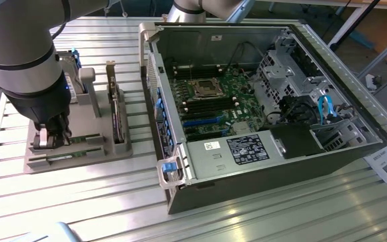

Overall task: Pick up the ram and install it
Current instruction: 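Pick up the ram and move it above insertion slot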

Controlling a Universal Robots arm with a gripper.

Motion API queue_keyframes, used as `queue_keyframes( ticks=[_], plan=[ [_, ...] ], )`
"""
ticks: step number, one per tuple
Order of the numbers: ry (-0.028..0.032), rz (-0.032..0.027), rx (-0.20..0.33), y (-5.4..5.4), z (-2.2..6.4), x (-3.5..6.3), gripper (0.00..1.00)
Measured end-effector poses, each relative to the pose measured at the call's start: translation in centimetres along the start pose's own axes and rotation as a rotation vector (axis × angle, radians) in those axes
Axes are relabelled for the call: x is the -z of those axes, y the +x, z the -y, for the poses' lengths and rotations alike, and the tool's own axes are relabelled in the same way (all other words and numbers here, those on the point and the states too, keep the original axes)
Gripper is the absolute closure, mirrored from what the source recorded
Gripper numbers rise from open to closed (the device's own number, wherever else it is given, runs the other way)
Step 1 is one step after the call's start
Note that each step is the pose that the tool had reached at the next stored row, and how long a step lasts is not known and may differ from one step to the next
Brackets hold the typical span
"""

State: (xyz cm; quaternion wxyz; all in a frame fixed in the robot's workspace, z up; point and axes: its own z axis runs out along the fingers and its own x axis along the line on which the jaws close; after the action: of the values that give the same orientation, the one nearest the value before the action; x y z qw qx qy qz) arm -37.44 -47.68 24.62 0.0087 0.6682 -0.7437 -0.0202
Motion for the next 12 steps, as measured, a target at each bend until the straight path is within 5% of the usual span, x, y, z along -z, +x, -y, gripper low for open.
queue_keyframes(
  ticks=[12],
  plan=[
    [0.0, 0.0001, 0.0, 0.1, 0.09, -1.88, 0.75]
  ],
)
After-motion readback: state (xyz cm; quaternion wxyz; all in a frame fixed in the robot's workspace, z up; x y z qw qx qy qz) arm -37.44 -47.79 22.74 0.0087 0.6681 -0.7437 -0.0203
